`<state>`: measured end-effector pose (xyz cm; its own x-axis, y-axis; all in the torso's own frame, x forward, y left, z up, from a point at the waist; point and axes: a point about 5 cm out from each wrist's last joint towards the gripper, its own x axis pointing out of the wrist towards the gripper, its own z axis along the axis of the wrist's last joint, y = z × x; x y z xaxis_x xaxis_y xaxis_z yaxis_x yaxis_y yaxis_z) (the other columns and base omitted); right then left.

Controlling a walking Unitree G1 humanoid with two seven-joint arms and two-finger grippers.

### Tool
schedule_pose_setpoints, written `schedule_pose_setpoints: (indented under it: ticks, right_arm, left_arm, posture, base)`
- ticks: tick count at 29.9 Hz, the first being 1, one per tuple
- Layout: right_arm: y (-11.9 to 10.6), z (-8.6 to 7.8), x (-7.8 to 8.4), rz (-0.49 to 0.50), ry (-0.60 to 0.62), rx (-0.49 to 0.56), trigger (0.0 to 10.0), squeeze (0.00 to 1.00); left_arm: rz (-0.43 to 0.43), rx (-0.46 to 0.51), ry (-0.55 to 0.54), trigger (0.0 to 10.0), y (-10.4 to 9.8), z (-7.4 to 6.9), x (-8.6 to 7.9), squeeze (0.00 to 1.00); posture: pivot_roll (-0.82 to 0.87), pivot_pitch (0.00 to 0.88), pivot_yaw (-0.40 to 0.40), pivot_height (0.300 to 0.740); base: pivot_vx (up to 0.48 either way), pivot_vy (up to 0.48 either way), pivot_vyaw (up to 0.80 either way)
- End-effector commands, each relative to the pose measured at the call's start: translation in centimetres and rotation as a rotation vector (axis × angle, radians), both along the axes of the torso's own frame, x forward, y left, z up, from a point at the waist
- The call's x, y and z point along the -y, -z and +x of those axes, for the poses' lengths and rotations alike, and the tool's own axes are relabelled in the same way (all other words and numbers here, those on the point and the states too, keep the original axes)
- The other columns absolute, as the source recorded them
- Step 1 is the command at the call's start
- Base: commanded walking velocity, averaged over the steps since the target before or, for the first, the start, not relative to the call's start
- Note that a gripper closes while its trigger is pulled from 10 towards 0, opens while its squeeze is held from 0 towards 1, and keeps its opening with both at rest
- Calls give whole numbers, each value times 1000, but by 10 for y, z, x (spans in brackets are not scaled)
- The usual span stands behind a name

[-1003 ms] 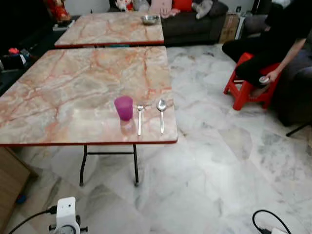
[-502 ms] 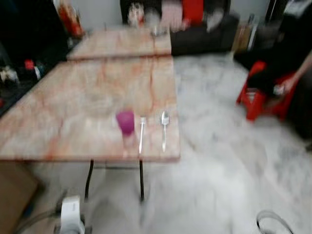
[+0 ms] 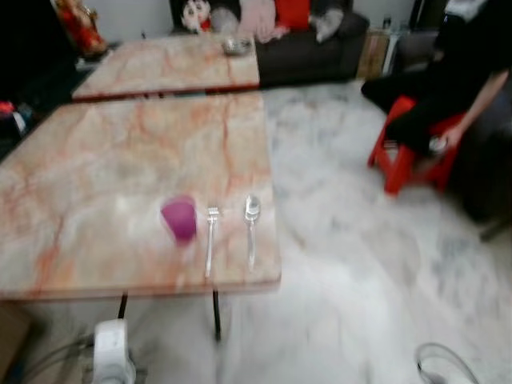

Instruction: Setting the table

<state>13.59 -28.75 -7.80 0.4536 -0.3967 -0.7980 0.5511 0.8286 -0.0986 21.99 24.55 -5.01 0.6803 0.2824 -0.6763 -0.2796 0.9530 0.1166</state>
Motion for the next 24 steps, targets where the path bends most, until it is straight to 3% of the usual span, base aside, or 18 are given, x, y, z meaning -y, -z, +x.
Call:
schedule_pose_setpoints:
  ticks: [1,12,16,19,24]
  right_arm:
    - [2,3,-8,21,-1,7,10000,0]
    - [2,3,-7,21,-5,6,10000,0]
    - [2,3,-7,20,-6,6,10000,0]
    - [2,3,-7,20,-5,5,10000,0]
    - [2,3,-7,20,-7,5,10000,0]
  left_arm:
    - [48,-15,-23,10000,-1,-6,-12,0]
    - [153,47,-124,10000,-5,-6,-17,0]
    - [213,69,-133,10000,-29,10,-51,0]
    - [262,127,-150,10000,-40,19,-57,0]
    - [272,187,-168,10000,-50,25,-64,0]
  posture:
    - [4,46,26,740]
    - [8,47,24,740]
    - [5,46,25,740]
    - [5,46,24,740]
    - [10,46,22,740]
  base:
    - [0,0,0]
    - [0,0,0]
    - [0,0,0]
    - [0,0,0]
    - [0,0,0]
